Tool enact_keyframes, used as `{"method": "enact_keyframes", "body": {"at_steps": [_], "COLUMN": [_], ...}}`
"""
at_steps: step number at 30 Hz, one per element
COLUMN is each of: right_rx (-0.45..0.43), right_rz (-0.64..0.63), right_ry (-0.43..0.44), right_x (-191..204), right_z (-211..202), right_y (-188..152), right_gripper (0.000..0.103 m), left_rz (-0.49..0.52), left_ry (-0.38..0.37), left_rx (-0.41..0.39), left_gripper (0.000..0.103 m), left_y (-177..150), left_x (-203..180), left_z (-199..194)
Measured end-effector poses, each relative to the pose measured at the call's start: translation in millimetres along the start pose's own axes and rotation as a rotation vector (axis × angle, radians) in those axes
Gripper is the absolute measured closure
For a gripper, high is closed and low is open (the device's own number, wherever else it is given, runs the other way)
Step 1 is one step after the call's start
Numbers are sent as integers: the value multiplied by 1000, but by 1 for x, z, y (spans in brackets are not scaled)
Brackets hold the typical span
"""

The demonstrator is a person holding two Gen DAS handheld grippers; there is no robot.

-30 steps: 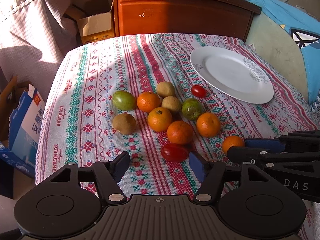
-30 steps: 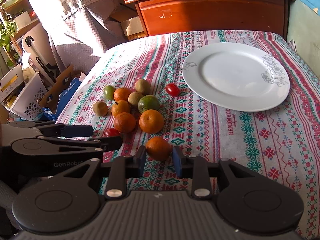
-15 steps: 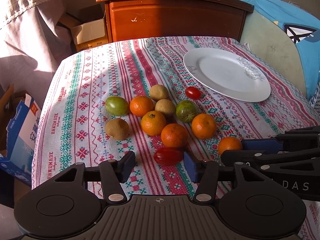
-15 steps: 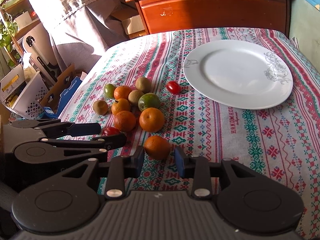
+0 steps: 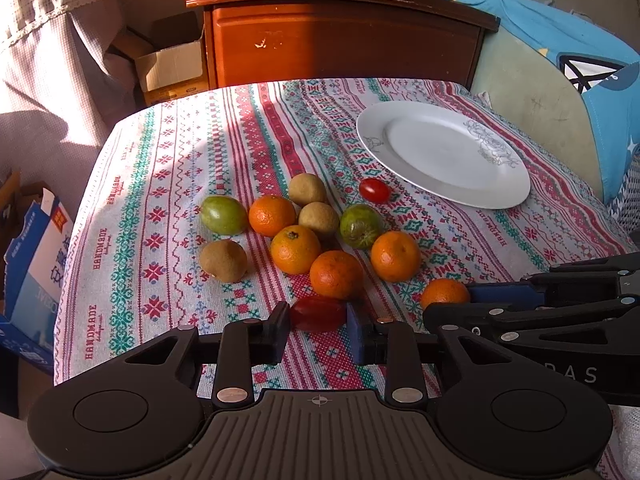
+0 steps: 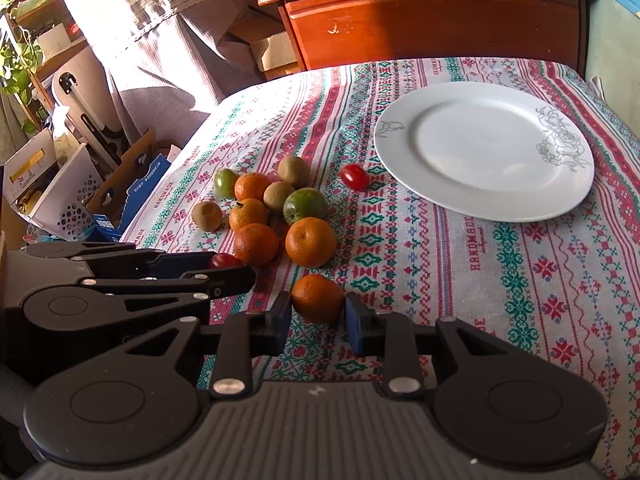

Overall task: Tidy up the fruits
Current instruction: 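Carry both fruits onto the white plate and open both tools to release them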

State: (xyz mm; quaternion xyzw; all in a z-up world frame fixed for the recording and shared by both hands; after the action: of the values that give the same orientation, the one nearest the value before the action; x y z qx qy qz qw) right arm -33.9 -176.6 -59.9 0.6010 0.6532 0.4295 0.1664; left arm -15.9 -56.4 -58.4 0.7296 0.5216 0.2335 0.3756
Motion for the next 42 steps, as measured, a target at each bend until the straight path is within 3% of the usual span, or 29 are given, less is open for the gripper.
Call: {"method": "enact_keyframes", "body": {"at_steps": [10,19,27,42], "right_rx": [-36,-141,-219,-198], "right_rz": [8,70,138,225], "right_ry": [1,-45,-136,-219], "right_x": [-1,-28,-65,-101], "right_z": [-6,-18,-23,-6], "right_y": [10,44,72,69], "right_gripper": [75,75,75,75], "left_rz": [-22,-41,-39,-60], "left_ry": [19,-18,-57,-110], "left_rx": [-33,-102,-145,-110], "left_gripper": [76,76,76,76], "left_y": [11,40,74,89], "left_x": [1,-16,-37,-63], "left_z": [-8,-13,5,68]}}
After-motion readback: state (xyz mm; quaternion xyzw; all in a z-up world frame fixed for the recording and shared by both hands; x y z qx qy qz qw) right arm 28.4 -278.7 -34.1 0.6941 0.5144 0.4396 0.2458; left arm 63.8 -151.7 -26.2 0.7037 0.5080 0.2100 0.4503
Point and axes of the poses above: each gripper's, at about its wrist camera, not at the fingertips, and z roughly the way its jaws point, x to its left, y to its top, the point moved 8 cm from there along z, roughly the way its jaws point, and after that the axes turned 11 degrees about -x, right-handed, at the moved point
